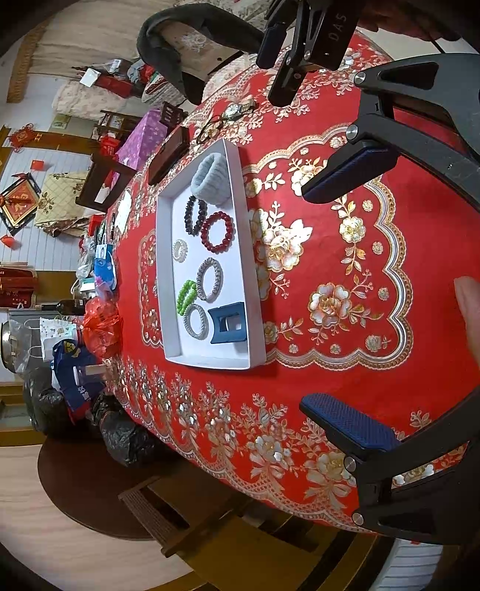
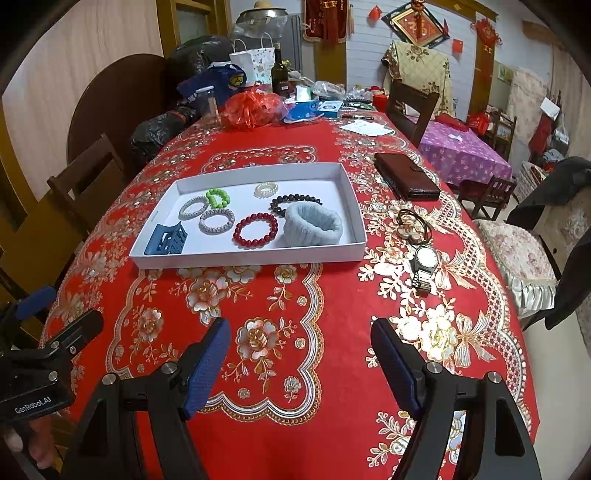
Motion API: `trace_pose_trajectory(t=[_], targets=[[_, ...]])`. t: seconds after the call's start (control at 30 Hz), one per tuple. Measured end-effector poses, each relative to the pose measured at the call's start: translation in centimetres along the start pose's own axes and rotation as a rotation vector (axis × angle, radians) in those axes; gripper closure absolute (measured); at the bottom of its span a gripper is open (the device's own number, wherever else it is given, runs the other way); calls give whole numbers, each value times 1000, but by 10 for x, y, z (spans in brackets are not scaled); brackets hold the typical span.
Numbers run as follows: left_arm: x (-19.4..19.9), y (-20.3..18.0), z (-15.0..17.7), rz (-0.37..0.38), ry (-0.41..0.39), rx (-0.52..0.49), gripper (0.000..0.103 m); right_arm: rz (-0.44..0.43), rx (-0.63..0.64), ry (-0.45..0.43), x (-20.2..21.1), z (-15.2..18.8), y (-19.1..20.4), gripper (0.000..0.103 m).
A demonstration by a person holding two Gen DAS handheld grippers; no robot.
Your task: Organize jewelry
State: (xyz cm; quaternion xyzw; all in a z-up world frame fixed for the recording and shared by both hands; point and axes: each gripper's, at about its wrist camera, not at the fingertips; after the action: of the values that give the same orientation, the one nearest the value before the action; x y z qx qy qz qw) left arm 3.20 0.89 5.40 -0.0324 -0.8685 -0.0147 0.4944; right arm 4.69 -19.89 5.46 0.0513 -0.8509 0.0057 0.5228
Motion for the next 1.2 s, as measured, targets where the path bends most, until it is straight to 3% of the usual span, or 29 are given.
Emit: trace_pose_trajectory(t=[1.2], targets=[[-15, -5, -1, 3, 25, 14, 0, 29, 1, 14, -7, -5, 5, 27]])
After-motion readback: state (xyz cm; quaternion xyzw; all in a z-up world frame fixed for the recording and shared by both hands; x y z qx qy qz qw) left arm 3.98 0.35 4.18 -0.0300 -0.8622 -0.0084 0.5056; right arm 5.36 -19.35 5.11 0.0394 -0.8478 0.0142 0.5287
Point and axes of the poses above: each gripper's, at about its wrist camera, not at the fingertips, and x roughly against the way its jaws point, y to its left, z to its underside, and after that the axes turned 12 degrees about y, right-handed
